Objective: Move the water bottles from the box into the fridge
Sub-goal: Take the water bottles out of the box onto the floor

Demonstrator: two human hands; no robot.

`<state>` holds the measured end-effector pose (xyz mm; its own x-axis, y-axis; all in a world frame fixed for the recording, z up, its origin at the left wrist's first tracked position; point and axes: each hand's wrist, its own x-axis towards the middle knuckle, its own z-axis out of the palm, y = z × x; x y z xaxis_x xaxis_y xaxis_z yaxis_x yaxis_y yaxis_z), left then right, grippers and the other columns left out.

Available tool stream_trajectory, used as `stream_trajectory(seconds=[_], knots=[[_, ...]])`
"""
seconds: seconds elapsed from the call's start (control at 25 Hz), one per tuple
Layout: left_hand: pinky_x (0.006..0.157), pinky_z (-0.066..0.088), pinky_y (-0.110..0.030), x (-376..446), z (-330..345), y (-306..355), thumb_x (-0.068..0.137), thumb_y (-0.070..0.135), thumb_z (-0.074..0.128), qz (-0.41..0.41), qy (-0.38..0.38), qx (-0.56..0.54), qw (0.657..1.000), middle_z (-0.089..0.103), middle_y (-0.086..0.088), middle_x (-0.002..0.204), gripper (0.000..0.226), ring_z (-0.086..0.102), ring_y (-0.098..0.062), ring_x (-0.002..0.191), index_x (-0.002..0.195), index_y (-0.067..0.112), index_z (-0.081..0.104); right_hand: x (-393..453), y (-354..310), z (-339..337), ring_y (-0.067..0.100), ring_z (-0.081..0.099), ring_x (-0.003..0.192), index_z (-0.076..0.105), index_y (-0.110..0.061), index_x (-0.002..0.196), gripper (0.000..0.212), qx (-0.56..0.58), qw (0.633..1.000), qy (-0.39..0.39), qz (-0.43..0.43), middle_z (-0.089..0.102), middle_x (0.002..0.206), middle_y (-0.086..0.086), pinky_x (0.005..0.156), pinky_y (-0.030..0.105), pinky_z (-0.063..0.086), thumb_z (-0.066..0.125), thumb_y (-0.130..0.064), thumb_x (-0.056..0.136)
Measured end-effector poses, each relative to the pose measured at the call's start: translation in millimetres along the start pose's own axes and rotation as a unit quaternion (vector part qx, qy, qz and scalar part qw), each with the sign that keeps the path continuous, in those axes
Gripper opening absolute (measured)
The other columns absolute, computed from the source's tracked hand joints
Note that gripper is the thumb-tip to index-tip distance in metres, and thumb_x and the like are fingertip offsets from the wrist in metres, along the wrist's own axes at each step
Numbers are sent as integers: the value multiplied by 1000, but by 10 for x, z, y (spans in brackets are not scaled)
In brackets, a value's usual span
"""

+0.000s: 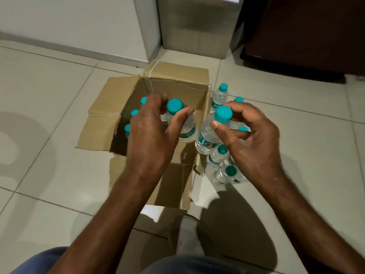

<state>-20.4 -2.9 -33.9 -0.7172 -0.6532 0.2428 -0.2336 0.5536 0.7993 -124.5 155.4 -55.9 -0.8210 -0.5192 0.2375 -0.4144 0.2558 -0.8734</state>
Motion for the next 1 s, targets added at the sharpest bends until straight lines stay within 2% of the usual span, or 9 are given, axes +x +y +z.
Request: stream_trajectory(seconds=[0.08, 0.16, 0.36, 0.48, 0.56, 0.64, 0.76, 0.84, 1.0], knots=[[73, 53, -8, -46, 67, 93, 84, 57, 55, 17, -29, -31, 999, 63, 13, 105, 47, 63, 3, 93, 114, 22, 60, -131, -2, -289, 5, 62, 114, 63, -25, 122, 35, -15, 1000, 21, -6, 64, 120, -14, 86, 27, 61, 70, -40, 91], [73, 52, -7, -147, 151, 164, 84, 58, 57, 32, -86, -42, 995, 65, 15, 104, 45, 64, 1, 95, 112, 23, 62, -293, 14, -543, 10, 64, 113, 65, -23, 121, 35, -29, 999, 38, -5, 65, 118, -14, 84, 29, 62, 70, -40, 91], [74, 60, -21, -546, 460, 216, 74, 72, 55, 8, -238, -41, 970, 67, 20, 110, 52, 66, 6, 90, 114, 41, 58, -768, 183, -846, 15, 65, 109, 65, -25, 115, 30, -80, 996, 44, -13, 63, 115, -16, 79, 29, 62, 71, -40, 90], [82, 60, -28, -778, 661, 130, 74, 67, 66, 0, -285, -11, 958, 69, 20, 112, 50, 65, 4, 92, 115, 41, 58, -1050, 360, -844, 13, 65, 107, 64, -29, 114, 30, -112, 993, 31, 12, 62, 114, -17, 74, 29, 61, 70, -44, 90], [85, 57, -25, -901, 782, 29, 75, 62, 72, -13, -315, 7, 949, 68, 20, 115, 49, 62, 5, 96, 118, 42, 57, -1207, 510, -798, 10, 64, 106, 63, -32, 115, 30, -121, 991, 20, 48, 62, 115, -19, 71, 28, 61, 68, -47, 90], [83, 50, -15, -988, 909, -81, 78, 62, 71, -23, -352, 38, 935, 66, 18, 120, 50, 56, 6, 96, 121, 44, 52, -1330, 678, -726, 6, 63, 108, 63, -35, 116, 29, -124, 988, 10, 92, 61, 117, -22, 74, 24, 61, 67, -49, 92], [88, 43, -17, -1086, 1110, -254, 83, 56, 70, -58, -384, 57, 920, 63, 16, 127, 49, 56, 0, 107, 125, 43, 50, -1450, 913, -613, 0, 60, 110, 64, -35, 118, 35, -124, 981, 2, 150, 60, 118, -23, 81, 20, 60, 67, -50, 86], [86, 40, -13, -1154, 1217, -369, 84, 50, 73, -74, -391, 51, 916, 62, 16, 127, 47, 54, 0, 108, 124, 41, 50, -1495, 1046, -550, -3, 58, 111, 65, -32, 121, 38, -130, 976, 0, 175, 59, 121, -20, 86, 18, 58, 69, -45, 85], [76, 31, -2, -1258, 1325, -539, 84, 43, 75, -46, -388, 60, 919, 62, 18, 120, 44, 50, 7, 98, 121, 40, 51, -1538, 1226, -470, 3, 59, 111, 65, -25, 124, 38, -132, 967, -5, 219, 59, 125, -12, 88, 9, 53, 75, -30, 87]])
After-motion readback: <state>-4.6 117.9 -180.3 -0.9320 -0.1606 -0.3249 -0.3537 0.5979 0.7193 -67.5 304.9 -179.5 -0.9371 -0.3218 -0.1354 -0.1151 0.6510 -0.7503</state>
